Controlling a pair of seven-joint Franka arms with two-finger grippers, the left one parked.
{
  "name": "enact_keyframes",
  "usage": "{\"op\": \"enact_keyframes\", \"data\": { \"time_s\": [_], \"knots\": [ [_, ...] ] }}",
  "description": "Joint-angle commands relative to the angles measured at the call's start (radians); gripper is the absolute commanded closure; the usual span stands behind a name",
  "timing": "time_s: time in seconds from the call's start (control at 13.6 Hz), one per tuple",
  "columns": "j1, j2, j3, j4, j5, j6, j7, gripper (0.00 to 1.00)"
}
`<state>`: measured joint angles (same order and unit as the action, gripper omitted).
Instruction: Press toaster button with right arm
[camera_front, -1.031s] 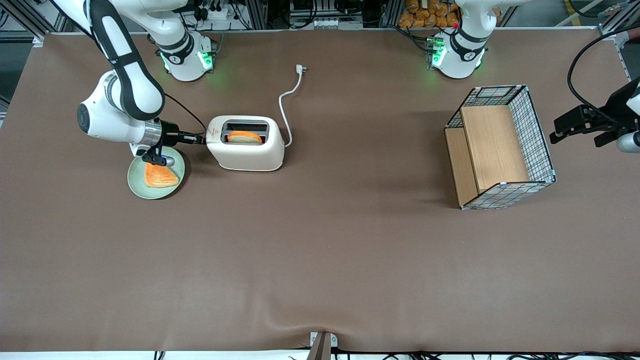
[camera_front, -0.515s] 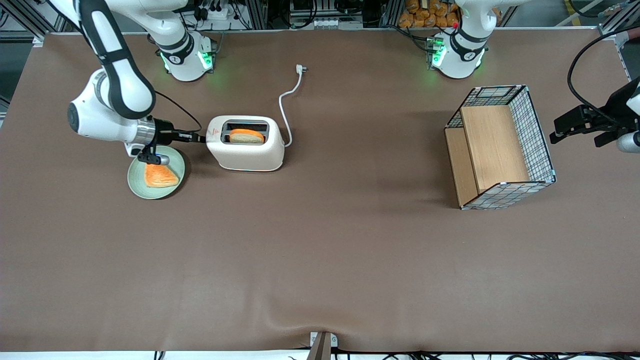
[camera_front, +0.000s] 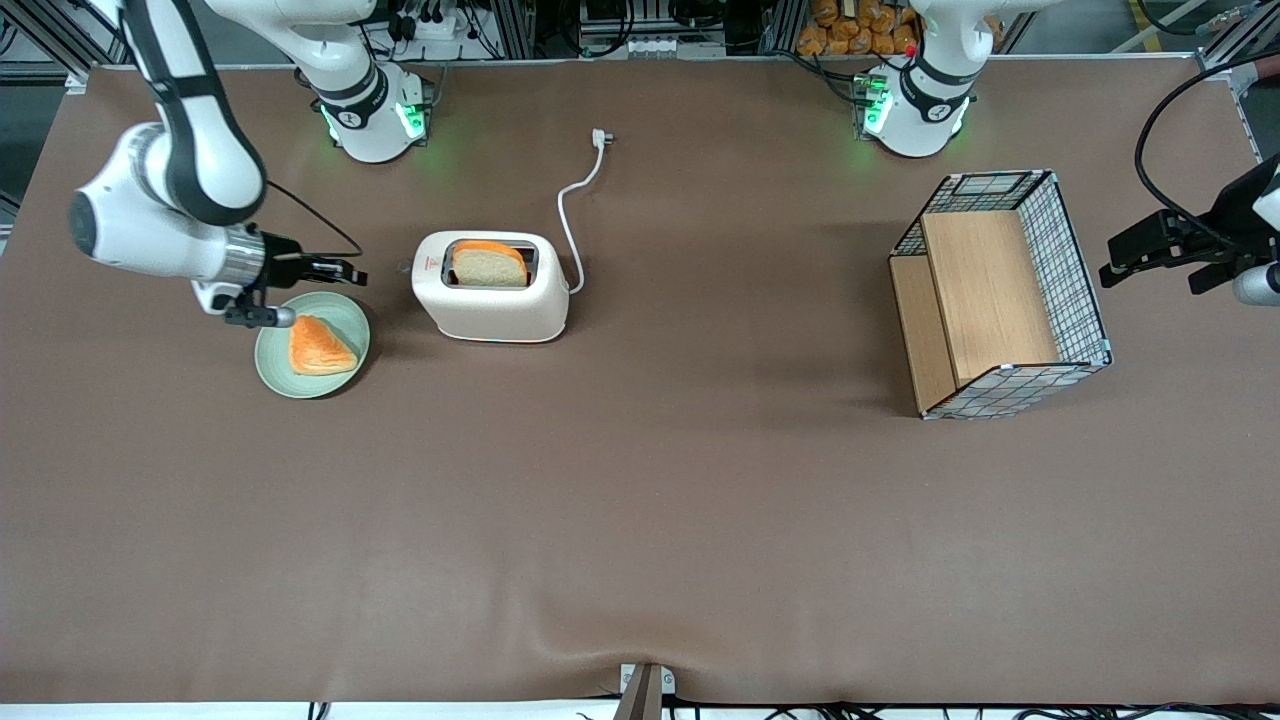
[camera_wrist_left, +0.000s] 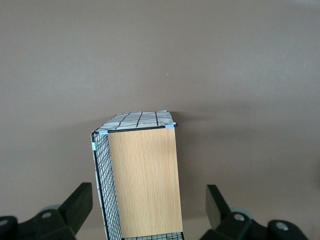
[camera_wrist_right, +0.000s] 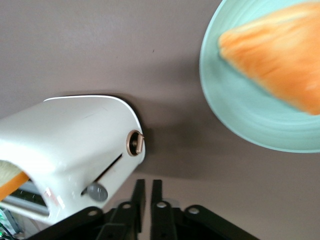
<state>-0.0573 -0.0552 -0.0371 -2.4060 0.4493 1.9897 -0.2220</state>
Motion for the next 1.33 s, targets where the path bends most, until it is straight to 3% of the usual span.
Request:
{"op": "enact_keyframes", "data": {
  "time_s": [0.0,0.29,0.59,0.81,1.25],
  "knots": [
    [-0.075,-0.022,0.008,0.22,-0.147,-0.216,0.044,0.0],
    [-0.09,-0.015,0.012,0.514,-0.32,-0.387,0.098,0.0],
    [-0.099,0.029,0.017,0.776,-0.392,-0.471,0.087,0.0],
    [-0.093,0.06,0.014,0.938,-0.406,-0.545,0.09,0.0],
    [-0.03,-0.054,-0.059,0.926,-0.389,-0.604,0.144,0.0]
  ]
}}
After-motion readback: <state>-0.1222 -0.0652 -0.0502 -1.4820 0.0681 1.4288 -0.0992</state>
